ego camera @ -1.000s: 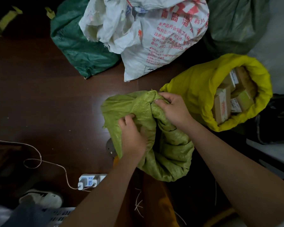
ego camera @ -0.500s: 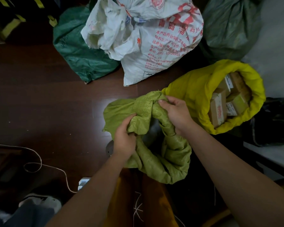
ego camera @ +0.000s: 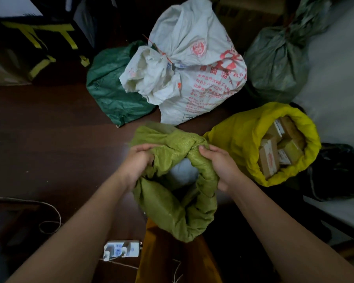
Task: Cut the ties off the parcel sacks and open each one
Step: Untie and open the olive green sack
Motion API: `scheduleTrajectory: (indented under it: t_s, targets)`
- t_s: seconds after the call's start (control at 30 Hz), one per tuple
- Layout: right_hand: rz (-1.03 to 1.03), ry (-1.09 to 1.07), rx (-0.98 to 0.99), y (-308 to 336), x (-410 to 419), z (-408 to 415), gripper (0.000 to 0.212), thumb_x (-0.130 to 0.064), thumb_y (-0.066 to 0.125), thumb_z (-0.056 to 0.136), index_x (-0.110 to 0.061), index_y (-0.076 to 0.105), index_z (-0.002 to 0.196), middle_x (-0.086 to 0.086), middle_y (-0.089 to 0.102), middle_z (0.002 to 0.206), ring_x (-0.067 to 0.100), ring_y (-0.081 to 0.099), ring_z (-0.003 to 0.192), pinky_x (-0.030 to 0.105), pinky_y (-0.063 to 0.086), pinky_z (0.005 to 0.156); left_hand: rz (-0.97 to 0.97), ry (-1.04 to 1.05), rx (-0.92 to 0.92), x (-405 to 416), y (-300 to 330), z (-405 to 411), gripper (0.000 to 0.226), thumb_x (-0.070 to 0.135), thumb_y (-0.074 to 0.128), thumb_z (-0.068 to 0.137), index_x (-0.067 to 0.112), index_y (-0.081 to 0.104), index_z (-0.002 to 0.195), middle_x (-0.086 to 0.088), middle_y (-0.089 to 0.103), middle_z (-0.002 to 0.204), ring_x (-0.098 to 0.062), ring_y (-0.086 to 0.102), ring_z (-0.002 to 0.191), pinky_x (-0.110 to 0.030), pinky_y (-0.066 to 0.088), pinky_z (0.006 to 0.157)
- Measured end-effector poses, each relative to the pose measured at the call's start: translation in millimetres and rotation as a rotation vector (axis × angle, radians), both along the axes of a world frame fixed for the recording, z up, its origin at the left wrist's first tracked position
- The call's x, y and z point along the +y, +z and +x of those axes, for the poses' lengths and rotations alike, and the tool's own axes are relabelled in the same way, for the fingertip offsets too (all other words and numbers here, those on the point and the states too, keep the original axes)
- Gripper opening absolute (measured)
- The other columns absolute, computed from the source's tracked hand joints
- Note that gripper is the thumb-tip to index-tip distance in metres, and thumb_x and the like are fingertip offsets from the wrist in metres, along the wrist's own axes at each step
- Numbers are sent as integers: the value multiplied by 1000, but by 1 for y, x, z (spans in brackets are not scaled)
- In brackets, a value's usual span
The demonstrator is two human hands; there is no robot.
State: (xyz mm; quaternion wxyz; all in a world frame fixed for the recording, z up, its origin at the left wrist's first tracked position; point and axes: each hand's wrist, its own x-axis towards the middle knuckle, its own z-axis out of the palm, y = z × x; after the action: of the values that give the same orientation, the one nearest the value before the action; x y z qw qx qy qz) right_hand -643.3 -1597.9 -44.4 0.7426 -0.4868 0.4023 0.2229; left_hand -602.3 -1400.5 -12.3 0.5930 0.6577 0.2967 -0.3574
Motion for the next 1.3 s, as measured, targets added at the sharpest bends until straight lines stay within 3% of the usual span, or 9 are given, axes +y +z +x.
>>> scheduleTrajectory:
  t_s: [0.13, 0.23, 0.4, 0.53, 0.67, 0.8, 1.0, 1.2, 1.3]
  targets:
    - [29, -55, 10, -10, 4, 3, 22, -12, 55, 97, 0, 66, 112, 19, 70, 98, 27, 68, 84, 36, 58, 76, 107, -447, -65, 6, -4, 23, 50, 9, 71, 82, 18, 59, 129, -9, 61, 123, -28, 59, 115, -42, 44, 105]
    - [-40, -65, 55, -26, 2, -2, 22, -11, 58, 95, 1, 66, 112, 19, 70, 99, 29, 68, 84, 40, 57, 80, 408, -744, -254, 11, -20, 24, 49, 20, 77, 79, 12, 61, 126, -5, 38, 118, -20, 46, 115, -22, 30, 108]
    - [-61, 147, 15, -42, -21, -8, 14, -13, 58, 95, -7, 69, 101, 7, 74, 86, 15, 72, 74, 27, 60, 68, 419, -352, -258, 21, -44, 23, 31, 23, 60, 94, 0, 63, 74, -11, 61, 71, -9, 57, 55, -23, 48, 53]
    - [87, 79, 136, -47, -33, -2, 23, -22, 51, 99, -9, 65, 112, 15, 72, 106, 26, 70, 92, 37, 59, 76, 380, -71, -34, 22, -58, 21, 26, 25, 61, 93, 1, 69, 90, -20, 71, 97, -31, 68, 86, -41, 57, 83]
    - [129, -56, 291, -49, -26, 3, 33, -29, 53, 96, -8, 64, 119, 19, 69, 114, 35, 67, 104, 45, 55, 83, 438, -68, 30, 11, -66, 22, 16, 23, 68, 87, 14, 59, 96, -9, 65, 104, -21, 61, 84, -31, 51, 74]
    - [117, -111, 314, -52, -24, 7, 39, -33, 52, 95, -10, 63, 123, 19, 68, 117, 36, 65, 106, 47, 54, 85, 939, -644, -517, 4, -65, 9, 14, 19, 62, 82, 23, 60, 95, -6, 49, 111, -31, 40, 110, -44, 32, 93]
    - [119, -103, 313, -56, -34, 13, 39, -33, 50, 94, -10, 63, 123, 19, 67, 117, 35, 65, 106, 46, 55, 83, 893, -1068, -866, -11, -71, -8, 52, 54, 59, 83, 19, 60, 121, -2, 54, 124, -25, 42, 118, -44, 23, 100]
    - [49, -45, 278, -64, -43, 16, 37, -31, 54, 92, -10, 65, 119, 15, 70, 114, 31, 68, 102, 45, 56, 86, 742, -656, -757, -20, -82, -3, 19, 18, 55, 95, 11, 65, 109, -9, 64, 107, -29, 53, 105, -38, 32, 95]
    - [-144, -2, 142, -67, -48, 20, 28, -25, 55, 95, -16, 62, 120, 10, 65, 121, 24, 63, 110, 39, 52, 95, 619, -448, -657, -25, -79, 8, 18, 15, 51, 97, 1, 62, 93, -9, 59, 77, -29, 55, 76, -31, 37, 66]
